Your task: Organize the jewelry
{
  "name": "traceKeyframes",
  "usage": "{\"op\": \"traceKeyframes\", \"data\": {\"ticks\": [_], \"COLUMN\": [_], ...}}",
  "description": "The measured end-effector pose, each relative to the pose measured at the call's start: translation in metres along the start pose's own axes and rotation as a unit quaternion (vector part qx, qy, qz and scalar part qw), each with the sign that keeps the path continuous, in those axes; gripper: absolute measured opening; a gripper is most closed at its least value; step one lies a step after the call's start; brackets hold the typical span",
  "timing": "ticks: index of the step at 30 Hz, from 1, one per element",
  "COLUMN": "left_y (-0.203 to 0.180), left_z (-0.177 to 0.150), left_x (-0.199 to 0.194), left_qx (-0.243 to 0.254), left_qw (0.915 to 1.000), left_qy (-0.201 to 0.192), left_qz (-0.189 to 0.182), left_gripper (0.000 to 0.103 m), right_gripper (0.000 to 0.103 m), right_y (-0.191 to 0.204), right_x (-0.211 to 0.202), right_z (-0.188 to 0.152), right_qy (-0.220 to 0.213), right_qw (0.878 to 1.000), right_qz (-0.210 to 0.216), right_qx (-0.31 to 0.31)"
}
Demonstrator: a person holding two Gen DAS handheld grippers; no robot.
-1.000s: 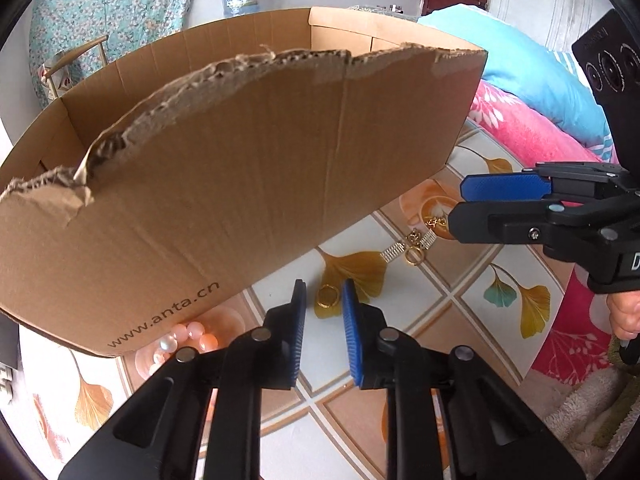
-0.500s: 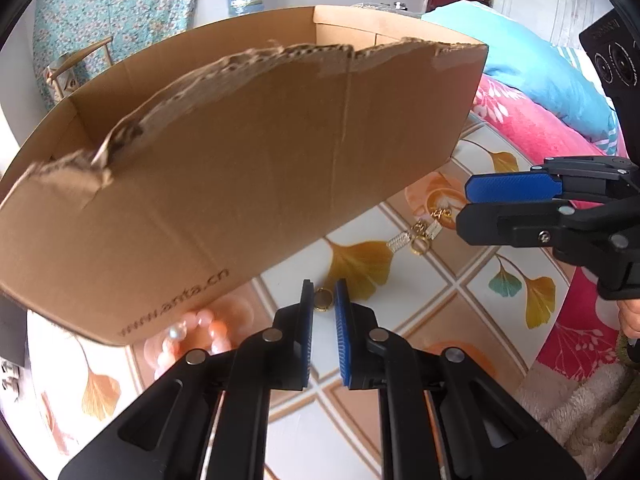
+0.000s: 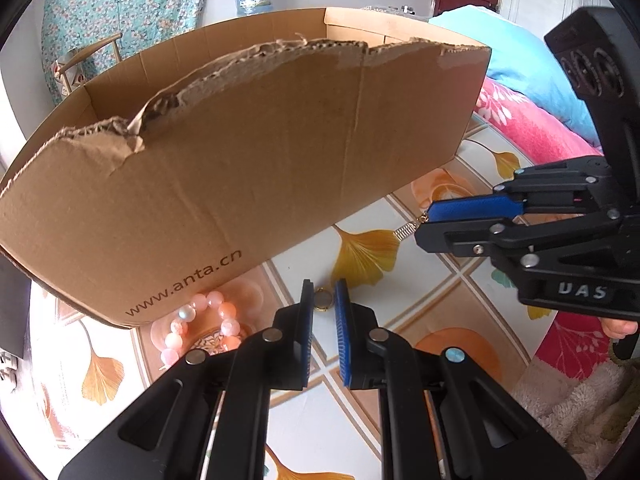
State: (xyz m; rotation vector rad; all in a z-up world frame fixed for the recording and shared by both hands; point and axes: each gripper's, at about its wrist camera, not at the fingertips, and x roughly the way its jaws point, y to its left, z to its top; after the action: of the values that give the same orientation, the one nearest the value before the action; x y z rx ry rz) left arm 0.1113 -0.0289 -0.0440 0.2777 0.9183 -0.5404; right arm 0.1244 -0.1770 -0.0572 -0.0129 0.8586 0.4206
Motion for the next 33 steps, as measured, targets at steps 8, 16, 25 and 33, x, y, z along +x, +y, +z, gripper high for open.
{"op": "traceKeyframes", "data": {"ticks": [8, 16, 25, 33], "left_y": [0.004, 0.005, 0.005, 0.005], "left_z": [-0.002, -0.003, -0.003, -0.003], "left_x": [-0.003, -0.004, -0.005, -0.005], "left_qx": [-0.001, -0.001, -0.002, -0.002], "left_qw": [1.0, 1.0, 1.0, 0.9999], "left_qy": [-0.003, -0.004, -0.004, -0.004], "left_qz": [-0.006, -0.009, -0.009, -0.009], "left_gripper": [0.011, 0.011, 0.011, 0.011], "right_gripper": [0.012, 0.012, 0.012, 0.012], "right_y": [0.008, 0.011, 0.019, 0.038], "right_x": [0.005, 0.004, 0.015, 0.023], "right_z": [-0.005, 0.0, 0.001, -0.005], "right_qy": [0.02, 0.009, 0.015, 0.009], "right_qw": [1.0, 1.0, 0.998, 0.997], "right_qz": [0.007, -0.014, -0.042, -0.058], "right_qx": [-0.014, -0.02, -0.044, -0.056]}}
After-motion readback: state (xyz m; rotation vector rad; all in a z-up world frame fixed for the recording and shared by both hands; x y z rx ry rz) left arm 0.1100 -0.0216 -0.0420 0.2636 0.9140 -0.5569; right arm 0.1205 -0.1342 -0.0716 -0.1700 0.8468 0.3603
